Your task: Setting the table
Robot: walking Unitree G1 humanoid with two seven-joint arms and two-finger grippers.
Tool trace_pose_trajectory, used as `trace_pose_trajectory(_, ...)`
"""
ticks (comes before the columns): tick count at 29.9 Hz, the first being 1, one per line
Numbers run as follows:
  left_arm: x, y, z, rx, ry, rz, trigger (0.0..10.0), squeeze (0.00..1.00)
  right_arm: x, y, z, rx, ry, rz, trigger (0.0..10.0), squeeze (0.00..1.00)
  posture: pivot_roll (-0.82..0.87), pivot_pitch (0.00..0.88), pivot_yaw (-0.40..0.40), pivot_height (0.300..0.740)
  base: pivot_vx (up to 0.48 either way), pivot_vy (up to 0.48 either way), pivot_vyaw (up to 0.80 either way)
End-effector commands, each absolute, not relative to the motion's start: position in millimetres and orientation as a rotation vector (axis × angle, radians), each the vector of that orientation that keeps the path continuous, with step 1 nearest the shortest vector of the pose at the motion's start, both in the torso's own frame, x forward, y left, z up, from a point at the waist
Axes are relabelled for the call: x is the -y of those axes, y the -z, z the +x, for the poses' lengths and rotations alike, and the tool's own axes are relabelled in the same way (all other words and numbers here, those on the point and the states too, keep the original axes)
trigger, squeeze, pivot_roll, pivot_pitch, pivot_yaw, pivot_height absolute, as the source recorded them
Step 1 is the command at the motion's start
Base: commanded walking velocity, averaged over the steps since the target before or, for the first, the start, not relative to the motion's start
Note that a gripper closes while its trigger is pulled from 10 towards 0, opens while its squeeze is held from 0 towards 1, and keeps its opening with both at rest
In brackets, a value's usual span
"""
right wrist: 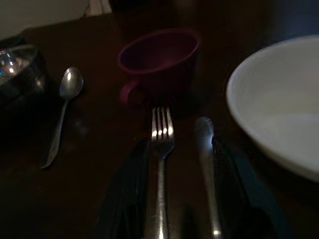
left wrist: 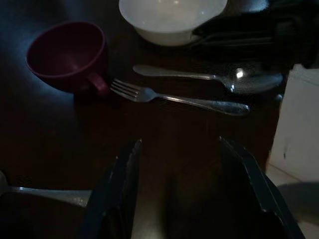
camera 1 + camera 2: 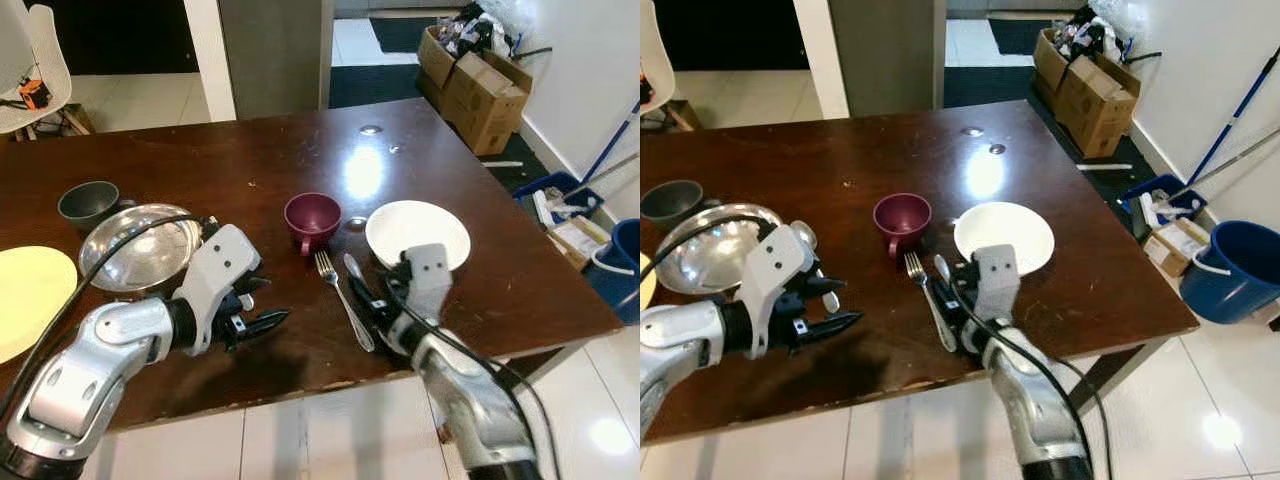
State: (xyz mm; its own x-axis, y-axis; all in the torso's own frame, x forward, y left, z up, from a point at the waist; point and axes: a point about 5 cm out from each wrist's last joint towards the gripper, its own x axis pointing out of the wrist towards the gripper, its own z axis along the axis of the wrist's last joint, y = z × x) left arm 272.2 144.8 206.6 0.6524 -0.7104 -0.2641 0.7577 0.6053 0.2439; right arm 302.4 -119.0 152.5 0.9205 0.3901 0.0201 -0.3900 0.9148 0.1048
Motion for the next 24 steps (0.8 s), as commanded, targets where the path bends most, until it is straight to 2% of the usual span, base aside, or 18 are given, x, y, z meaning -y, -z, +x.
trace_pose_trajectory(1, -143.6, -203.1, 270.4, -0.153, 0.841, 0.328, 10.0, 0.0, 119.4, -161.5, 292.8, 0.038, -0.404, 0.099, 10.0, 0.0, -0.03, 0.106, 0.09, 0.74, 0.0, 0.0, 0.0)
trace_pose_trajectory(6, -141.3, -199.2, 273.4, -0.13, 0.758, 0.276, 10.0, 0.0, 117.4, -175.0, 272.9, 0.143, -0.364, 0.075, 10.0, 0.0, -0.04, 0.097, 0.091, 0.74, 0.0, 0.0, 0.0)
trace_pose_trajectory(9, -142.2, -198.3, 276.7, -0.093, 0.66, 0.201, 10.0, 0.0, 119.9, -177.1, 268.1, 0.189, -0.274, 0.087, 10.0, 0.0, -0.05, 0.088, 0.088, 0.74, 0.0, 0.0, 0.0)
trace_pose_trajectory(11, -144.2, -199.0, 282.0, -0.057, 0.537, 0.093, 10.0, 0.0, 119.9, -179.5, 269.8, 0.216, -0.232, 0.084, 10.0, 0.0, -0.05, 0.081, 0.085, 0.74, 0.0, 0.0, 0.0)
trace_pose_trajectory(16, -142.7, -197.3, 284.0, -0.018, 0.435, 0.039, 10.0, 0.0, 120.0, -185.8, 276.3, 0.228, -0.211, 0.055, 10.0, 0.0, -0.05, 0.071, 0.074, 0.74, 0.0, 0.0, 0.0)
trace_pose_trajectory(24, -140.9, -194.7, 284.9, 0.026, 0.305, 0.066, 10.0, 0.0, 124.0, -193.1, 288.2, 0.247, -0.185, 0.03, 10.0, 0.0, -0.04, 0.054, 0.049, 0.74, 0.0, 0.0, 0.0)
